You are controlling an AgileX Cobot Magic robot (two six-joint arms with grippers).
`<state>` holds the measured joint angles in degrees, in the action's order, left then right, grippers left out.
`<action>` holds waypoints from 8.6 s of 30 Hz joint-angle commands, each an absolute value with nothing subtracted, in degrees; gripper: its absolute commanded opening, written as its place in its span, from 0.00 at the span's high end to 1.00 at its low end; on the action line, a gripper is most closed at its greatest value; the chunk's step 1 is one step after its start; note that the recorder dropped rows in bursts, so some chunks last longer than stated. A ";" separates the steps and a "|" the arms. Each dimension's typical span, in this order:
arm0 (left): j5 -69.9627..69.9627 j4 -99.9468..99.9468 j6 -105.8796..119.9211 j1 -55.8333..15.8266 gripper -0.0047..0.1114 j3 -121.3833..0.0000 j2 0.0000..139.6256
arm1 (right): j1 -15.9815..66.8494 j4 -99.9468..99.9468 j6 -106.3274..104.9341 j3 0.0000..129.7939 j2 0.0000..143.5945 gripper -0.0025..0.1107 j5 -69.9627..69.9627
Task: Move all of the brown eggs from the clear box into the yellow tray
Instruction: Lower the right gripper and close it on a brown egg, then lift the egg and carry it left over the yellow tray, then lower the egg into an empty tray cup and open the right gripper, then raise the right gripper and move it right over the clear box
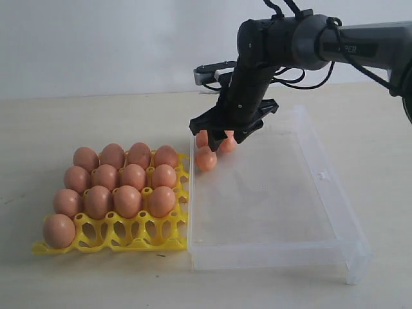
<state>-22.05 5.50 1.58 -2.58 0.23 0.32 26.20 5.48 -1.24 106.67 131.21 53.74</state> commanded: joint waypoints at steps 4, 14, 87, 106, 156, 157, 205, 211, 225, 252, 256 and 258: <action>-21.69 5.44 1.30 -2.86 0.96 0.00 0.00 | 26.05 9.56 0.00 109.64 133.01 0.52 53.09; -21.69 5.44 1.30 -2.86 0.96 0.00 0.00 | 26.05 15.08 -1.97 109.64 134.78 0.52 56.93; -21.69 5.44 1.30 -2.86 0.96 0.00 0.00 | 26.05 16.44 -12.54 109.41 138.85 0.98 49.50; -21.69 5.44 1.30 -2.86 0.96 0.00 0.00 | 44.10 48.07 -52.55 69.57 108.11 0.98 -2.29; -21.69 5.44 1.30 -2.86 0.96 0.00 0.00 | 53.35 -7.79 5.31 68.30 117.28 0.98 -20.29; -21.69 5.44 1.30 -2.86 0.96 0.00 0.00 | 53.35 -7.90 4.32 67.88 117.52 0.98 -19.97; -21.69 5.44 1.30 -2.86 0.96 0.00 0.00 | 53.98 -27.57 8.42 65.95 120.72 0.98 -24.03; -21.69 5.44 1.30 -2.86 0.96 0.00 0.00 | 53.98 -30.54 10.92 65.95 120.62 0.98 -24.03; -21.69 5.44 1.30 -2.86 0.96 0.00 0.00 | 53.98 -31.21 13.56 65.95 120.63 0.60 -25.33; -21.69 5.44 1.30 -2.86 0.96 0.00 0.00 | 51.63 -29.34 19.01 65.95 112.31 0.45 -20.15; -21.69 5.44 1.30 -2.86 0.96 0.00 0.00 | 49.16 -29.78 23.85 65.95 108.19 0.45 -13.56; -21.69 5.44 1.30 -2.86 0.96 0.00 0.00 | 47.84 -29.78 26.16 65.95 106.45 0.45 -9.50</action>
<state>-22.05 5.50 1.58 -2.58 0.23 0.32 49.72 -29.45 22.79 66.26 109.13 -14.58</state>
